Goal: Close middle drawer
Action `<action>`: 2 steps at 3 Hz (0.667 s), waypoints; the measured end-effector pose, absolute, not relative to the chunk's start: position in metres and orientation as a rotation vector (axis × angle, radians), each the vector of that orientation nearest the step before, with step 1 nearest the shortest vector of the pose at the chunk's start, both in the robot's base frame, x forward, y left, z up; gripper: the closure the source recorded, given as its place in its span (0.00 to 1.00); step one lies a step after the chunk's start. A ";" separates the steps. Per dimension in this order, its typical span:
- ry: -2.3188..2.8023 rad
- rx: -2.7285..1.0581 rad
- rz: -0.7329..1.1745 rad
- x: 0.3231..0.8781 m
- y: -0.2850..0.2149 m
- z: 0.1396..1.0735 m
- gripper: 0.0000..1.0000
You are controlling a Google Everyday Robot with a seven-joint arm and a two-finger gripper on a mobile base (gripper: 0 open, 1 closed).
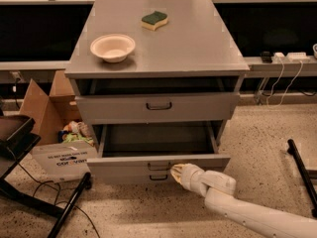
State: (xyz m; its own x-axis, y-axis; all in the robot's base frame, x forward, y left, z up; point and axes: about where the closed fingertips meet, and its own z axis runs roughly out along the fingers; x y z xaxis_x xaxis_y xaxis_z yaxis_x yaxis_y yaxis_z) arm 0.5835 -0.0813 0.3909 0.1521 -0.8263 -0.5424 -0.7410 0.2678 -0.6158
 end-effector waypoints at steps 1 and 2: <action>1.598 -1.485 -0.114 0.584 -0.081 0.391 0.58; 1.598 -1.485 -0.114 0.584 -0.081 0.391 0.34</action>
Offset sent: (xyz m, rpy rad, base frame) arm 0.0000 0.0000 0.0000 0.0000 0.0000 0.0000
